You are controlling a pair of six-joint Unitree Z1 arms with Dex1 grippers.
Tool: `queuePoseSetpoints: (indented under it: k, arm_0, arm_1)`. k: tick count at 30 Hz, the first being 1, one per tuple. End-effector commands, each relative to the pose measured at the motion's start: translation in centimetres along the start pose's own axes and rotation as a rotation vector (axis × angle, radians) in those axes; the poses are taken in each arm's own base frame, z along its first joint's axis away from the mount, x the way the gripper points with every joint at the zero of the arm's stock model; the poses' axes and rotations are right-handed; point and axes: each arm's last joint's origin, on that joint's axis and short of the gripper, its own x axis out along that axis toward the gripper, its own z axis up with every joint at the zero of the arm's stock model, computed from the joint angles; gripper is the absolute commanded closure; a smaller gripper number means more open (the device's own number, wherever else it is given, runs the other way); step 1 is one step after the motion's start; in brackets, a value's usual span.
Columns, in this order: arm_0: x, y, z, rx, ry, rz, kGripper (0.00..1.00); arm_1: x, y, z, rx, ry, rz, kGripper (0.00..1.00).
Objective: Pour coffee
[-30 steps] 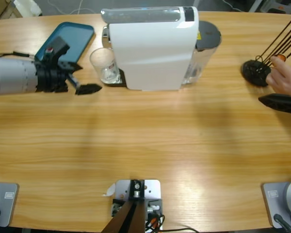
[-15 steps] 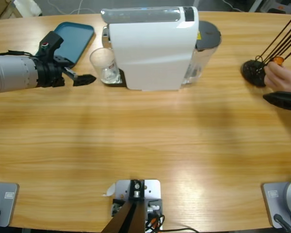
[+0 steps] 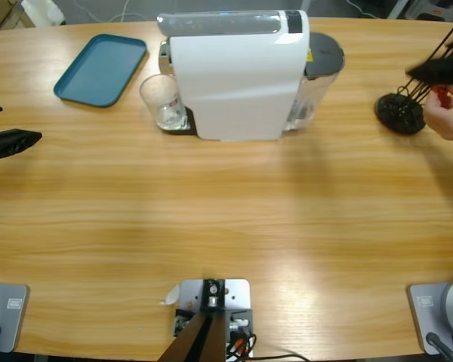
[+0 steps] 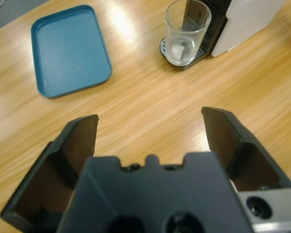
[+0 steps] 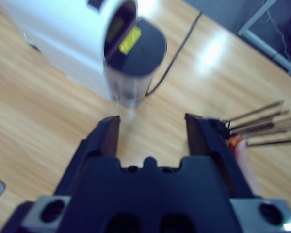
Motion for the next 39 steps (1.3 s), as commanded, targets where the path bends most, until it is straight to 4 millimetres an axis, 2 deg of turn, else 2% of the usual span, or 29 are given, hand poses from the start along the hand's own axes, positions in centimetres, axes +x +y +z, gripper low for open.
queuePoseSetpoints:
  k: [1, 7, 15, 20, 23, 27, 39]
  arm_0:
    - [1.4, -0.1, -1.3, -0.013, 0.079, -0.005, 0.105]
    - [1.8, -0.2, -1.4, -0.012, 0.092, -0.003, 0.105]
    - [2.1, -0.2, -1.3, -0.012, 0.103, -0.003, 0.105]
    - [2.1, -0.2, -1.3, -0.012, 0.103, -0.003, 0.105]
    - [2.1, -0.2, -1.3, -0.012, 0.103, -0.003, 0.105]
    - [2.1, -0.2, -1.3, -0.012, 0.104, -0.003, 0.105]
    - [2.1, -0.2, -1.3, -0.012, 0.103, -0.003, 0.105]
  arm_1:
    - [4.3, 1.1, 4.7, -0.147, 0.039, 0.022, 1.000]
    - [7.6, 2.3, 8.2, -0.181, 0.046, 0.078, 1.000]
    - [10.0, 3.1, 11.7, -0.191, 0.065, 0.140, 1.000]
    - [11.6, 3.7, 11.5, -0.201, 0.128, 0.193, 1.000]
    - [11.7, 3.7, 11.4, -0.203, 0.135, 0.191, 1.000]
    - [12.0, 2.8, 11.5, -0.194, 0.137, 0.140, 1.000]
    - [14.0, 2.1, 12.0, -0.182, 0.162, 0.092, 1.000]
